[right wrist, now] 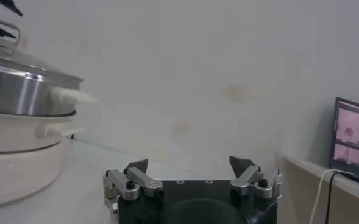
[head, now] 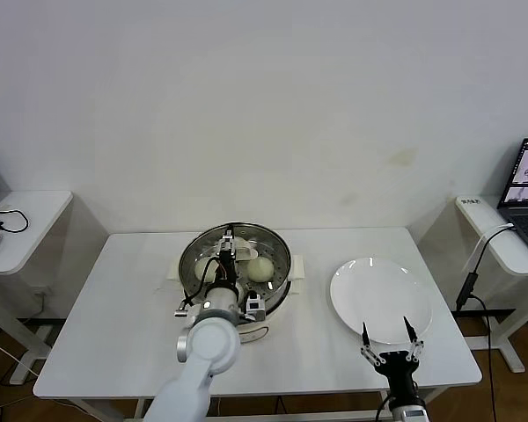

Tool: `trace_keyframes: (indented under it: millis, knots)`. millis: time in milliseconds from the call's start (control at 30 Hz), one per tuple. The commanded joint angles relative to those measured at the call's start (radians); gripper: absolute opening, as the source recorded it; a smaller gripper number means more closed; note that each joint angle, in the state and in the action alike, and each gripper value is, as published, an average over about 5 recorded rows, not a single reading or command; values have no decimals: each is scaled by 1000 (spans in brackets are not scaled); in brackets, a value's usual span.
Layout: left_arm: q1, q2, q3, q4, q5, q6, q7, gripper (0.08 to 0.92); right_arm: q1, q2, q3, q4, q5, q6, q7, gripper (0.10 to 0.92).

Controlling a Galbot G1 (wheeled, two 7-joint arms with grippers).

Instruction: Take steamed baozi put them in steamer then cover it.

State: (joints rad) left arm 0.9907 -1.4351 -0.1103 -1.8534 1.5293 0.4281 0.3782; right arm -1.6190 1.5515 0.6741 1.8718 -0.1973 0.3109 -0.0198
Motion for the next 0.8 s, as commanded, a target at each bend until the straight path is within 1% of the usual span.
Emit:
trace_keyframes:
  millis: [33,133,200,267,333,400,433,500,600,700,800]
  knots:
    - [130,52,-8,-167,-18,-13,-6,682,-6,-1,-2,4,-3,1,0,823]
    - [191,82,-19,-247,-49,-26,-24,765,-9,-4,-3,5,-2,2,0,823]
    - [238,104,-31,-311,-92,-39,-46,802,-11,-7,-5,5,0,3,0,823]
    - [295,126,-48,-379,-146,-50,-75,816,-12,-12,-5,4,3,2,0,823]
    - [378,140,-78,-445,-215,-62,-115,821,-15,-20,-5,5,12,1,-1,823]
    - [480,142,-131,-492,-344,-83,-191,822,-21,-35,-5,8,24,-1,-4,823]
    - [528,141,-162,-510,-426,-97,-239,823,-25,-44,-5,11,32,-1,-7,823]
    - [611,138,-251,-529,-672,-158,-355,823,-32,-61,-5,17,46,-4,-12,823]
    - [681,144,-410,-505,-1127,-311,-492,823,-31,-66,-13,24,52,-14,-18,823]
    - [728,153,-532,-463,-1541,-417,-564,823,-30,-58,-25,27,45,-26,-23,823]
    - [776,165,-594,-438,-1764,-416,-600,823,-38,-59,-31,25,41,-29,-30,823]
